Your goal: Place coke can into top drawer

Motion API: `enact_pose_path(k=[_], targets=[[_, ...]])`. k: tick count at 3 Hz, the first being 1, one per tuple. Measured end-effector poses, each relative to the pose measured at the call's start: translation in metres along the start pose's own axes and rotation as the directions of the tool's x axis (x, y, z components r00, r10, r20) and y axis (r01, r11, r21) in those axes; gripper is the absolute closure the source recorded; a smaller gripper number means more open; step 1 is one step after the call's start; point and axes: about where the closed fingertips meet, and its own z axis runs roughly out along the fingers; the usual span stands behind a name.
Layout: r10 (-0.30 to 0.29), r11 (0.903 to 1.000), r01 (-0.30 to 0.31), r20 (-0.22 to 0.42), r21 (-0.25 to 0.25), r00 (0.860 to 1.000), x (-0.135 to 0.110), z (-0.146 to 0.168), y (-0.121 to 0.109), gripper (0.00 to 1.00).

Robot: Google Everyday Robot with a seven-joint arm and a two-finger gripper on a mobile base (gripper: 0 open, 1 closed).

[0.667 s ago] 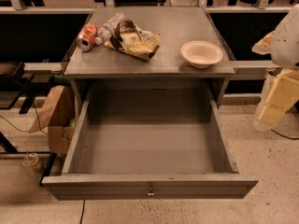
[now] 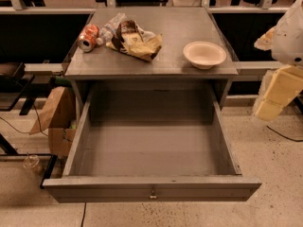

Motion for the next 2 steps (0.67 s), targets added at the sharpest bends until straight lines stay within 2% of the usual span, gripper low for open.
enact_pose_path(k=[1, 2], targets=[[0.002, 0.9982, -0.006, 0.066, 0.060, 0.998, -0.051, 0.006, -0.023, 0.00], [0.015, 0.9962, -0.030, 0.180, 0.082, 0.984, -0.108, 0.032, -0.038, 0.00]])
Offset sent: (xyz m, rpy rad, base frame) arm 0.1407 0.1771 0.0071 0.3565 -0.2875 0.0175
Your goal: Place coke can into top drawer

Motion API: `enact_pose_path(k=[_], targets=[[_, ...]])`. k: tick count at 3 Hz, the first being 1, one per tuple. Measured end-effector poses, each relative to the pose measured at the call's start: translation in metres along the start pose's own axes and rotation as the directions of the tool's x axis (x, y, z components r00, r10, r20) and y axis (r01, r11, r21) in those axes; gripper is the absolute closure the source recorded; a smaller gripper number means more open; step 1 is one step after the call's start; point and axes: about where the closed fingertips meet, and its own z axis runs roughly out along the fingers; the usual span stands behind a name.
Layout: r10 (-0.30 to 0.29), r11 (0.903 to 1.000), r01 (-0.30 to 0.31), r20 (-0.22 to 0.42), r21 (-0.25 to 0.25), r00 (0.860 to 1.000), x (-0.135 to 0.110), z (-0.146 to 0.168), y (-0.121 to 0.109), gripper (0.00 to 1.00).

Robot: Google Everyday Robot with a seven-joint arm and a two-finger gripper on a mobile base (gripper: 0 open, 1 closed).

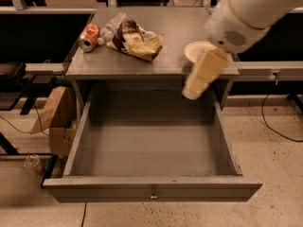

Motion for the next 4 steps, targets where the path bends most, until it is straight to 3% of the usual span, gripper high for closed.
enact_pose_path(k=[1, 2, 3, 4], targets=[[0.039, 0.9989, -0.042, 0.133, 0.019, 0.990, -0.050, 0.034, -0.003, 0.00], [0.100, 0.9835, -0.137, 0.273, 0.119, 0.957, -0.103, 0.051, -0.024, 0.00], [0.092, 0.9804, -0.139, 0.303, 0.139, 0.949, -0.110, 0.044, -0.030, 0.00], [0.091, 0.9810, -0.138, 0.300, 0.137, 0.950, -0.110, 0.044, -0.029, 0.00]])
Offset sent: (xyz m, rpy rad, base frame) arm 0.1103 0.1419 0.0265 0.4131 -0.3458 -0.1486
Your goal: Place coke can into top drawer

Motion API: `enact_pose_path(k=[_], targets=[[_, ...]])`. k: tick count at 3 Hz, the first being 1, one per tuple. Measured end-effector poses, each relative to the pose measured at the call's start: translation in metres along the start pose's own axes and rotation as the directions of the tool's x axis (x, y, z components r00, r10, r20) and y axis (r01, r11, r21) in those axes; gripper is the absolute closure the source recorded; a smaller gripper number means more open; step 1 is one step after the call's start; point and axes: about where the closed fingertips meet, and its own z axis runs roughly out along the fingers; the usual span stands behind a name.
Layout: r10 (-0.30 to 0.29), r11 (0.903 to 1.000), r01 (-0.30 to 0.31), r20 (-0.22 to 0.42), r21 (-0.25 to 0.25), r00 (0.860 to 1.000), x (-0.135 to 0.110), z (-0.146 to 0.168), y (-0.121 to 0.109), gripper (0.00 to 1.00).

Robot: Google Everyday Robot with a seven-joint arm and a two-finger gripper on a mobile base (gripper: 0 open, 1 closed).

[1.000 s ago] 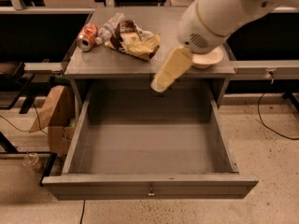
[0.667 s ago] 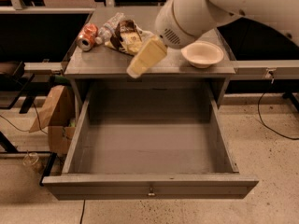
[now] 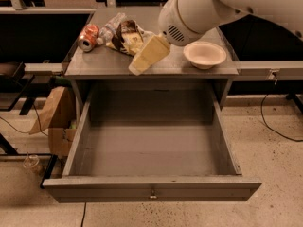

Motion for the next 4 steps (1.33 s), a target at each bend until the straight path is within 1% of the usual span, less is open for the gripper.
enact_pose_path(k=[1, 2, 3, 4], targets=[[-0.023, 0.9997, 0.023, 0.029, -0.002, 0.999, -0.009, -0.003, 0.001, 0.00], [-0.091, 0.9954, 0.093, 0.071, -0.023, 0.993, -0.036, 0.011, -0.006, 0.00], [-0.169, 0.9814, 0.178, 0.125, -0.071, 0.978, -0.075, 0.050, -0.016, 0.00], [-0.227, 0.9595, 0.254, 0.201, -0.122, 0.953, -0.124, 0.101, -0.018, 0.00]])
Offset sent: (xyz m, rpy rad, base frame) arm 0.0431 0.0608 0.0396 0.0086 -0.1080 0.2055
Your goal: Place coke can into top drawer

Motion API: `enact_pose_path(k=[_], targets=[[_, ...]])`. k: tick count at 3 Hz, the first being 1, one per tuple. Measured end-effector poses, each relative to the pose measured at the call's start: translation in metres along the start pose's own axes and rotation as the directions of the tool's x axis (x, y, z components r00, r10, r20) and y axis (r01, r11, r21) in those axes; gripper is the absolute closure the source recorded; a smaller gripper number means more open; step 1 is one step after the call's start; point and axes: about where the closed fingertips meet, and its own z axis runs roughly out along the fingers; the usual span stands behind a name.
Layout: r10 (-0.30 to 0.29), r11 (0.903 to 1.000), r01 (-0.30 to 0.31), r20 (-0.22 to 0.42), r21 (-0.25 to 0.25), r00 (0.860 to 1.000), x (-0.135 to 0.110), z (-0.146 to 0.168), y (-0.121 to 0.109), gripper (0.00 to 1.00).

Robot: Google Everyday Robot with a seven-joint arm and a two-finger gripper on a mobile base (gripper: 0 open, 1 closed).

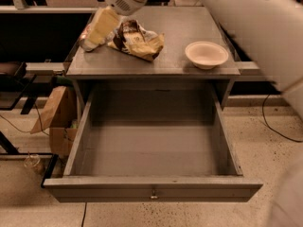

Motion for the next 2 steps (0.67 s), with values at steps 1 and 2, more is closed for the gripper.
enact_pose_path(k=[1, 2], targets=[[0.013, 0.9998, -0.013, 0.055, -0.013, 0.998, -0.0403, 0.0901, -0.0160, 0.00], [0.013, 0.9998, -0.013, 0.055, -0.013, 0.998, -0.0400, 0.0898, -0.0159, 0.00]])
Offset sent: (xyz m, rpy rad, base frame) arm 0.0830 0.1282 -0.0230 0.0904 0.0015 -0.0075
